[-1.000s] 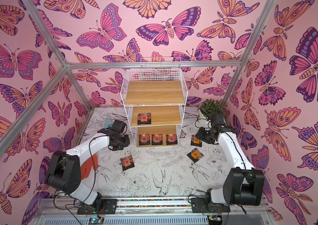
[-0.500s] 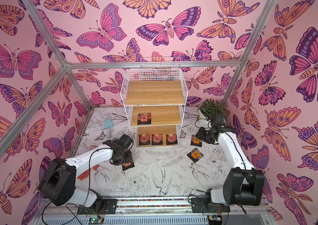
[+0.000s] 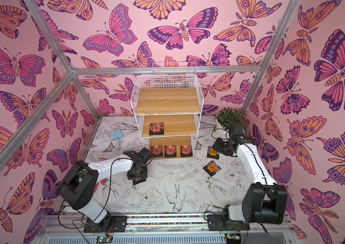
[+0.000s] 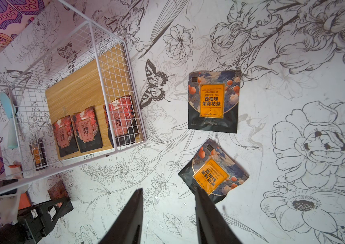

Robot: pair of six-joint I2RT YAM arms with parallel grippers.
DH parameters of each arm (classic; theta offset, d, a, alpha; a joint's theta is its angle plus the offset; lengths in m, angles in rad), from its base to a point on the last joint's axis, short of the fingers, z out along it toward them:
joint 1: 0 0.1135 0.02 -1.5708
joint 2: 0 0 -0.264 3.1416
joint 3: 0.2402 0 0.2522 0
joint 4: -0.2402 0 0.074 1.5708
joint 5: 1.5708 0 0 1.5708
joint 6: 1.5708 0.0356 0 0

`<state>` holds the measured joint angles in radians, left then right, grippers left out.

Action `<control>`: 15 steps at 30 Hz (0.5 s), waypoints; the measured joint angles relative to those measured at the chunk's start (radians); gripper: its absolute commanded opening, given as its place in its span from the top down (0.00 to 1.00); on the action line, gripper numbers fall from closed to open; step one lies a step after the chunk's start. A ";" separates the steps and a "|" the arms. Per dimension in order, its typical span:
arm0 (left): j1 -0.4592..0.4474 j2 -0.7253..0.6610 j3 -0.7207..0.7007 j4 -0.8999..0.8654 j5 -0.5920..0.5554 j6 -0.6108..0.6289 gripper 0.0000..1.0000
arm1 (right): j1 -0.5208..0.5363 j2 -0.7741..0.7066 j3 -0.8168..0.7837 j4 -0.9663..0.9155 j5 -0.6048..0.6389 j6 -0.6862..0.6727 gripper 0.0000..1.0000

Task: Remove the tea bags from the shelf
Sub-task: Move the tea bag to the center of the board.

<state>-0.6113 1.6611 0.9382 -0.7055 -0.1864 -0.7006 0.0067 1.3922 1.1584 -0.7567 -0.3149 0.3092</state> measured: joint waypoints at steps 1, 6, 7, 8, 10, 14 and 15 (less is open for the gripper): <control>-0.003 0.001 0.000 0.001 -0.002 0.000 0.40 | 0.000 0.000 0.000 0.000 0.000 0.000 0.55; -0.005 0.002 -0.002 0.000 -0.024 0.000 0.44 | 0.000 0.000 0.000 0.000 0.000 0.000 0.55; -0.004 0.002 -0.003 -0.002 -0.029 0.000 0.45 | 0.000 0.000 0.000 0.000 0.000 0.000 0.55; -0.003 0.001 -0.005 -0.003 -0.039 0.000 0.46 | 0.000 0.000 0.000 0.000 0.000 0.000 0.55; 0.003 -0.008 -0.015 -0.003 -0.050 0.000 0.47 | 0.000 0.000 0.000 0.000 0.000 0.000 0.55; 0.052 -0.049 -0.060 -0.010 -0.065 0.006 0.48 | 0.000 0.000 0.000 0.000 0.000 0.000 0.55; 0.074 -0.063 -0.074 -0.014 -0.069 0.012 0.48 | 0.000 0.000 0.000 0.000 0.000 0.000 0.55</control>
<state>-0.5373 1.5986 0.8639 -0.7200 -0.2550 -0.6884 0.0067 1.3922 1.1584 -0.7570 -0.3149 0.3092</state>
